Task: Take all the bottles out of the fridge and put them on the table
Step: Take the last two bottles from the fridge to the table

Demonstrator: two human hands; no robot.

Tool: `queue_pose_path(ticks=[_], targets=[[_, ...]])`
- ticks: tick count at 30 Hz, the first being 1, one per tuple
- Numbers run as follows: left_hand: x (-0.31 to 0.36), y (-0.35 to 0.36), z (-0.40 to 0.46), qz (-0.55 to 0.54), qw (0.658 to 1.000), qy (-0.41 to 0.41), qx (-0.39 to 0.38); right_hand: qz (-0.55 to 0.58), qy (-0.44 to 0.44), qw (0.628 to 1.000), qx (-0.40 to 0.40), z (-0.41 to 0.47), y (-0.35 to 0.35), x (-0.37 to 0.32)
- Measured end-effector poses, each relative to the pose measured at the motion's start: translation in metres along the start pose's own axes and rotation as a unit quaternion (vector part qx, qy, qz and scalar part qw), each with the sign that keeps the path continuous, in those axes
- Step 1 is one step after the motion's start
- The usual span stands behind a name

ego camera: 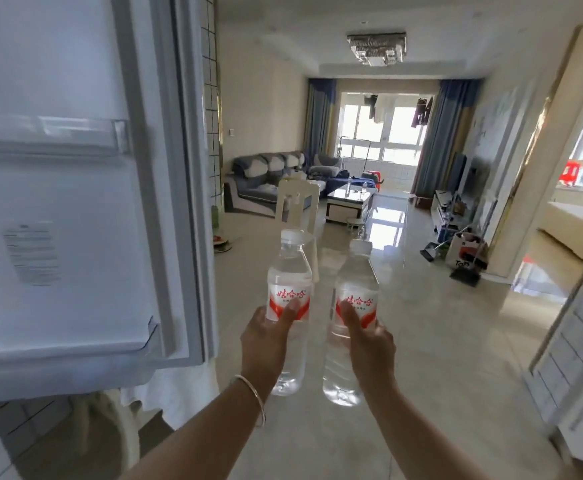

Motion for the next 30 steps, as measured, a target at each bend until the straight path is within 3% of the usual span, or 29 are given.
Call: queue_pose_path(ticks=[15, 22, 30], targets=[[0.008, 0.078, 0.234, -0.005, 0.999, -0.023, 0.036, 0.031, 0.017, 0.998, -0.049, 0.207, 0.124, 0.085], [-0.013, 0.059, 0.336, -0.044, 0.988, -0.042, 0.141, 0.086, 0.012, 0.982, -0.168, 0.299, 0.248, 0.123], [-0.042, 0.001, 0.418, -0.067, 0.951, -0.078, 0.292, 0.145, 0.015, 0.921, -0.362, 0.34, 0.399, 0.14]])
Point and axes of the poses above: each hand's wrist, its own z-axis towards the middle knuckle, its own y-axis out of the palm, x = y × z, the point moved 9 cm from there along z, towards the middle knuckle, and after that the axes turned 14 degrees about -y, right-handed, at the moved point
